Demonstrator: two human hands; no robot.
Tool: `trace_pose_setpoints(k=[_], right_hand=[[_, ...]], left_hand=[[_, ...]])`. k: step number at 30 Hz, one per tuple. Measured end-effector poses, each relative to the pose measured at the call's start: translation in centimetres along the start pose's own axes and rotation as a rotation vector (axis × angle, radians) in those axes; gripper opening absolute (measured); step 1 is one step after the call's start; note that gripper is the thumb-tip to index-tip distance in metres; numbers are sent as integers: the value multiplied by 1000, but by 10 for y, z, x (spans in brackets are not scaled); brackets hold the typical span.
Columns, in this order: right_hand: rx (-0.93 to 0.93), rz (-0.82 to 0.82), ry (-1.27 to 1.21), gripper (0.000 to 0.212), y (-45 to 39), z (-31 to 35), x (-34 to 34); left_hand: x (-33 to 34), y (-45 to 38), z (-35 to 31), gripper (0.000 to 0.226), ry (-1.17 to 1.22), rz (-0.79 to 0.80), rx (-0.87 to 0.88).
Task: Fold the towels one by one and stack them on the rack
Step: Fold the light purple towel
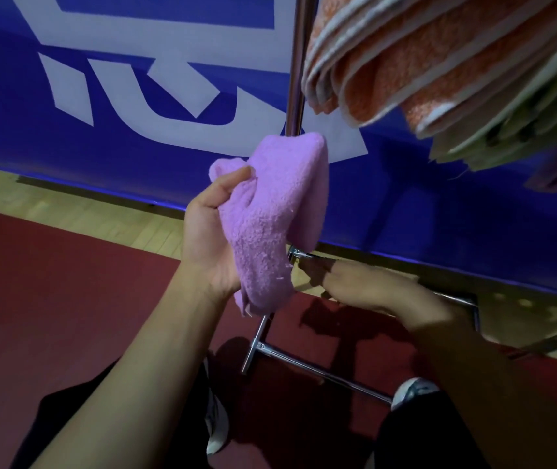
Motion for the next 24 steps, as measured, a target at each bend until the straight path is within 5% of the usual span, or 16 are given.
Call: trace_pose_setpoints(k=[8,14,16,19,24], right_hand=[[40,-188,-1106,104,-15,12,17],[-112,-129,-1426,37,-5,32,16],[-140,-84,-1494,27,-3,36,17],[-173,-77,-1504,17,1,39,5],[-94,-127,-1591,12,19,22,-34]], left_hand=[[-3,7,-18,54,51,-85,150],[-7,13,-29,44,14,-190,196],[-16,14,-38,25,40,-247,240],[-27,16,-45,26,-57,-335,192],[-30,21,-47,72,-296,-380,80]])
Point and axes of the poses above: each hand's wrist, its own y-axis away from the middle knuckle, its own x-axis out of the palm, z = x × y, the point moved 7 cm from there along -y, towards the middle knuckle
